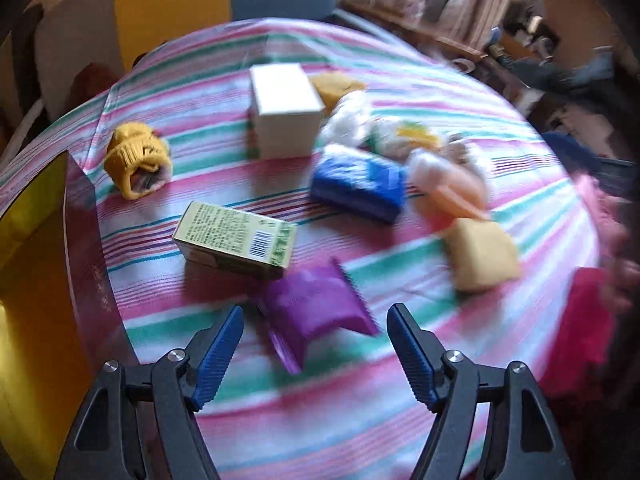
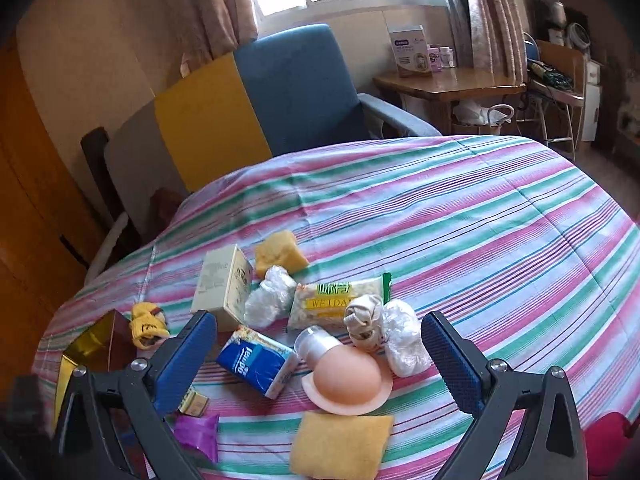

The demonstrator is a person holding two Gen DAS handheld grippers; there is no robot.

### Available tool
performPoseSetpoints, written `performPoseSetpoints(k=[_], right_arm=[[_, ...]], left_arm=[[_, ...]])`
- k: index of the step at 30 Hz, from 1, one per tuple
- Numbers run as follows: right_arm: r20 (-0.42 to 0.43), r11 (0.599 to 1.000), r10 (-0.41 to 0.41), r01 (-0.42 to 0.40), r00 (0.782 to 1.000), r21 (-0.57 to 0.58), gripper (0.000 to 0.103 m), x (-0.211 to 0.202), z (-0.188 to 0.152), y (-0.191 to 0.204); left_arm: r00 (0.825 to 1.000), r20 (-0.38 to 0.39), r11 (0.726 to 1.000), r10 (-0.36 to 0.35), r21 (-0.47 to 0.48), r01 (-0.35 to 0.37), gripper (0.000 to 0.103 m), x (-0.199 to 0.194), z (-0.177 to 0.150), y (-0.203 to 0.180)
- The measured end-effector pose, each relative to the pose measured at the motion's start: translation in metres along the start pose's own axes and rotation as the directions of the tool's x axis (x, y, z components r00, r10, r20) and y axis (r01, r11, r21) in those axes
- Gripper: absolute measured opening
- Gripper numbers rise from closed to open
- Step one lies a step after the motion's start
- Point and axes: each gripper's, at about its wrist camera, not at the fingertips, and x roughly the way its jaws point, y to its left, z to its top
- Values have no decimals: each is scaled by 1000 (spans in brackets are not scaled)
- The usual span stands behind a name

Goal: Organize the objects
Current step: 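Move the left tool from the gold tray to the purple pouch, then grasp the purple pouch with the left tool and carry it over the tray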

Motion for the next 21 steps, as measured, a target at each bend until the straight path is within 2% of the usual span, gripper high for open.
performPoseSetpoints(k=[1, 3, 4, 7, 12, 14, 17, 19, 21], right_arm=[[2, 1000, 4, -4, 1000, 12, 103, 0, 2, -3], [3, 1000, 2, -2, 1000, 25, 103, 0, 4, -7], [2, 1000, -5, 5, 1000, 30, 103, 0, 5, -10], [-3, 998, -21, 21, 1000, 58, 103, 1, 8, -18], [-42, 993, -48, 52, 998, 102, 103, 7, 9, -32], [-64, 991, -58, 65, 996, 115, 102, 11, 9, -37], [-96, 991, -62, 73, 993, 114, 92, 17, 7, -38], [-122, 993, -38, 51, 992, 104, 78, 22, 5, -36], [-154, 996, -12, 25, 988, 81, 74, 27, 2, -30]], left_arm=[[1000, -8, 1000, -7, -11, 7, 61, 6, 1, 1], [1000, -4, 1000, -22, -18, 22, 56, 11, 0, 3], [1000, 18, 1000, -24, -7, 24, 49, 8, -3, 2], [999, 45, 1000, -28, 12, 28, 44, 0, -10, 2], [996, 84, 998, -29, 60, 24, 43, -15, -25, -1], [994, 95, 997, -48, 64, 42, 43, -22, -29, -1], [990, 123, 996, -71, 70, 63, 43, -33, -28, -3], [987, 139, 994, -86, 75, 76, 43, -39, -26, -4], [983, 157, 993, -96, 78, 84, 43, -48, -28, -3]])
